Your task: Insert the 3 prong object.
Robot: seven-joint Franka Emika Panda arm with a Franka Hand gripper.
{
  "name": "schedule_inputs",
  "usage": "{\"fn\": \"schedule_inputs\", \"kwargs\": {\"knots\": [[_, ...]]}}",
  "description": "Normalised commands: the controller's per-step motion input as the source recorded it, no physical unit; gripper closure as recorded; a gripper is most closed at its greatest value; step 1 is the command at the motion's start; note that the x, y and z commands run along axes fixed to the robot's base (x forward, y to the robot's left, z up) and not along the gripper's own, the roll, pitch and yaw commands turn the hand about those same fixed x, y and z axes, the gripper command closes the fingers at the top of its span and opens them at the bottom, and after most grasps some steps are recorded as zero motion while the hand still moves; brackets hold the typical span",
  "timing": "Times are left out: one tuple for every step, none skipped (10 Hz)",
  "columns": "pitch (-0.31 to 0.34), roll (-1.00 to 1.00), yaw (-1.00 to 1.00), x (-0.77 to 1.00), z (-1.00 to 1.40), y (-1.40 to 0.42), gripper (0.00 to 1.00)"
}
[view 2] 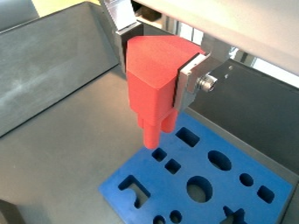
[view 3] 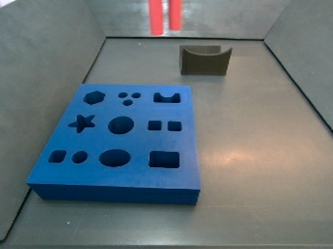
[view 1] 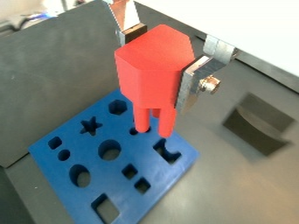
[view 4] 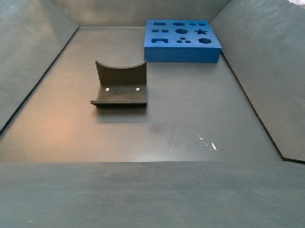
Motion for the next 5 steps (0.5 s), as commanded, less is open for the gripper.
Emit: {"fn": "schedule_inputs", "kwargs": {"knots": [[-0.179, 0.07, 0.81, -0.19, -0.88, 0.31, 1.0], [-0.189, 0.1, 0.78, -0.24, -0.88, 0.3, 1.0], [-0.183, 0.09, 0.7, -0.35, -0.93, 0.31, 1.0], [-0.176, 0.09, 0.69, -0.38, -0.95, 0.29, 1.0], [-0.171, 0.09, 0.69, -0.39, -0.95, 0.28, 1.0]]}}
